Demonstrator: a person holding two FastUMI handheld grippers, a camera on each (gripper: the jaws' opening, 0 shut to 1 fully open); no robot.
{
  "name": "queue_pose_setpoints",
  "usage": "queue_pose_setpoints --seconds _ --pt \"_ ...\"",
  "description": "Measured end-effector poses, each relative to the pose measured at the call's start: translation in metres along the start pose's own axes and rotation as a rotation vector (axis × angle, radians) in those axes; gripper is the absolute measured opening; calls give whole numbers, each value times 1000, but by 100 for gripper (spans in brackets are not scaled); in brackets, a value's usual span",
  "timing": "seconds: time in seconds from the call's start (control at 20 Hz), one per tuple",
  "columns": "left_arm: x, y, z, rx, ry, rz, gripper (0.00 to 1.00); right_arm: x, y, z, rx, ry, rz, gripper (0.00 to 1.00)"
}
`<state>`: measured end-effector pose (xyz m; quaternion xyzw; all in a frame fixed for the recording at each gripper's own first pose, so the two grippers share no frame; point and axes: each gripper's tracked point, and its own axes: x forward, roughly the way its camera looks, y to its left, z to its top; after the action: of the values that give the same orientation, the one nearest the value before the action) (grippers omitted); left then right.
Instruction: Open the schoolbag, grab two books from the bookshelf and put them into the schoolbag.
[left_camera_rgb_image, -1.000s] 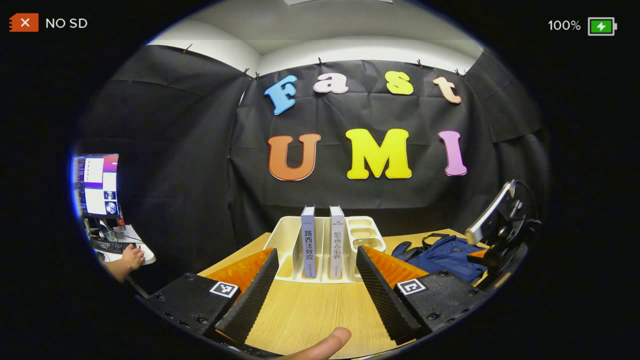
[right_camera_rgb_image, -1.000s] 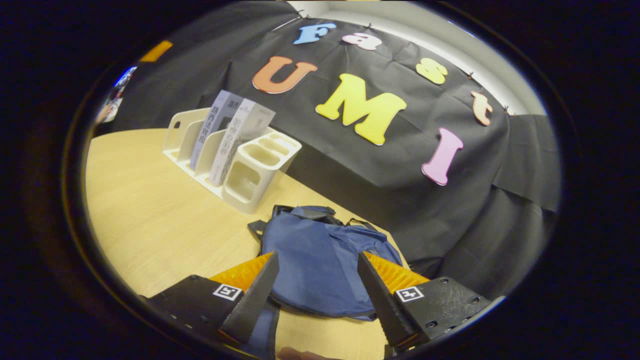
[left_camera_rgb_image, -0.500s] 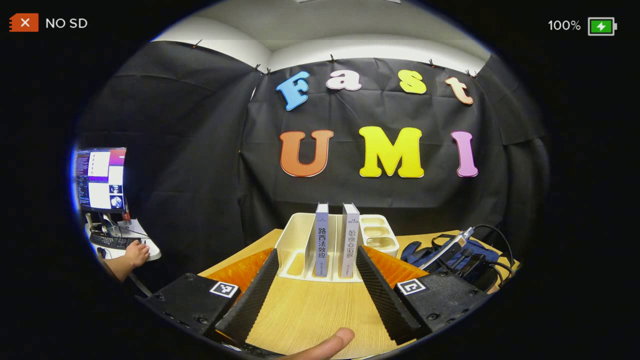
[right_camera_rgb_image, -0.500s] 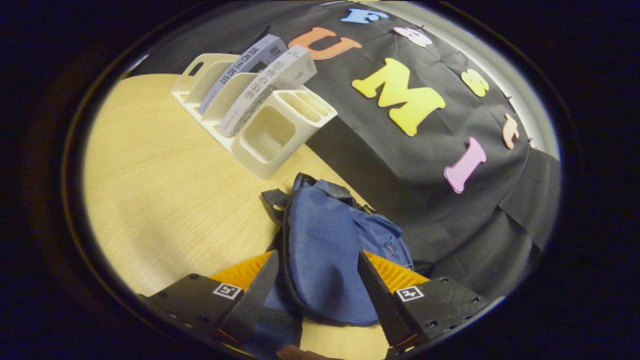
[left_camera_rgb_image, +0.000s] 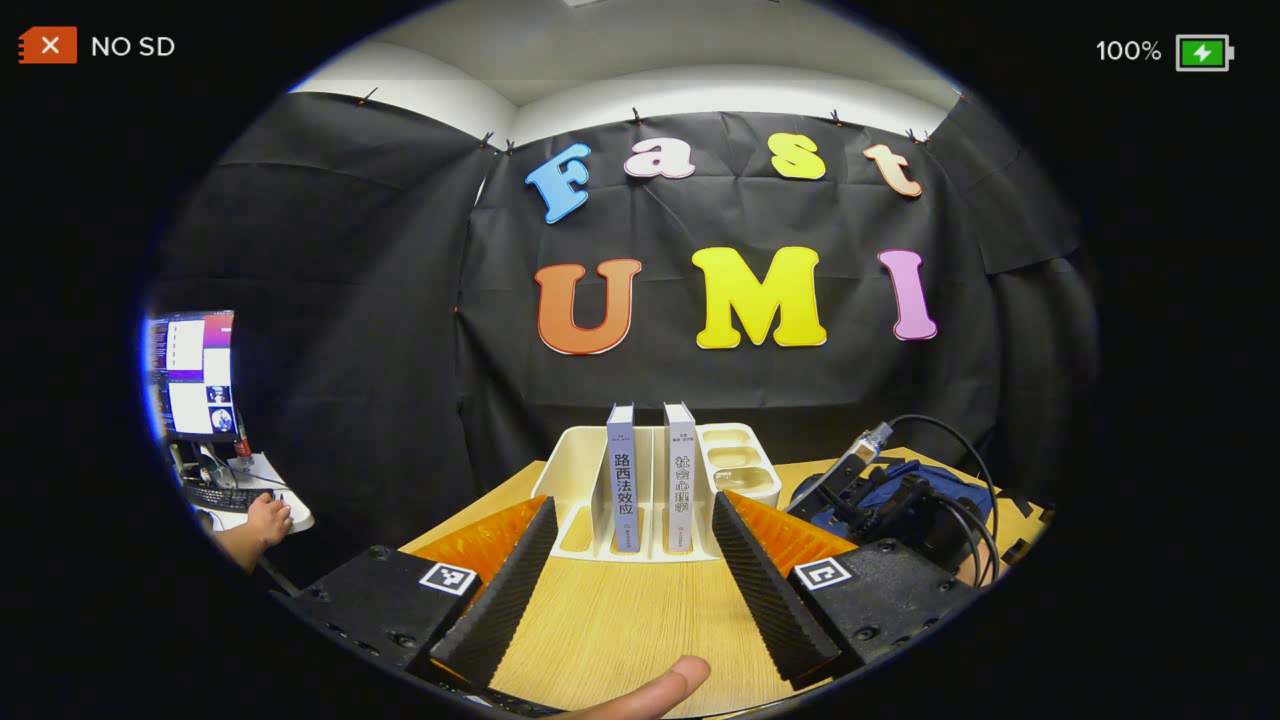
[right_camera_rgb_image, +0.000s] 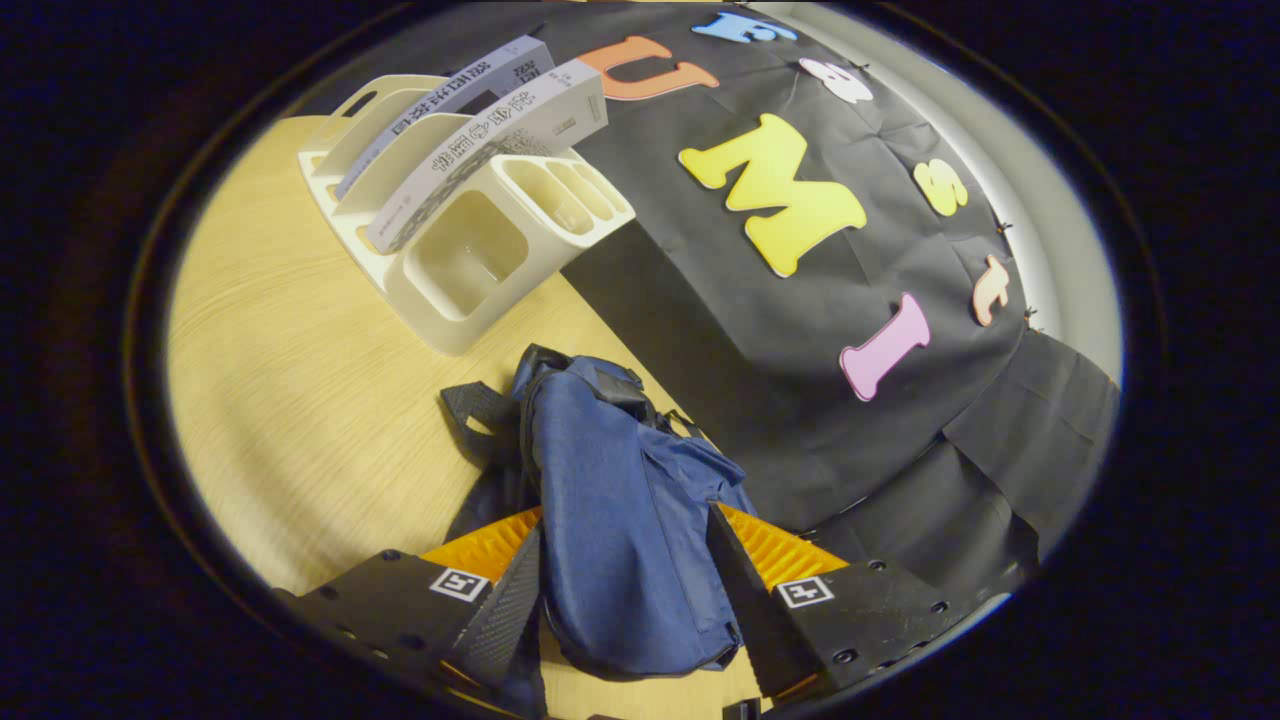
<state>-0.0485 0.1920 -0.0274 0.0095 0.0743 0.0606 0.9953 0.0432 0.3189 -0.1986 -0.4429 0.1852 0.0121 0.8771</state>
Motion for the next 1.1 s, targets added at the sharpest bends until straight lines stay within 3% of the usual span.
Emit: queue_pose_setpoints --seconds 0.1,0.2,0.35,0.45,0.6,0.65,1.1 --pt "-1 -3 0 4 -2 -4 99 15 4 3 13 16 12 84" --pt "3 -6 -3 2 7 -11 99 26 11 -4 45 66 57 69" --pt "8 -8 -11 -2 27 -16 99 31 6 -6 124 95 109 29" --pt "12 -6 -16 -3 44 -9 99 34 2 -4 163 103 162 16" --pt "16 -6 -23 -11 67 -2 99 29 -23 5 201 84 177 16" --pt "19 -7 -25 -14 73 -1 99 29 -33 6 224 80 186 10" --pt "31 -22 -51 -90 165 -37 100 43 -111 15 411 25 319 8"
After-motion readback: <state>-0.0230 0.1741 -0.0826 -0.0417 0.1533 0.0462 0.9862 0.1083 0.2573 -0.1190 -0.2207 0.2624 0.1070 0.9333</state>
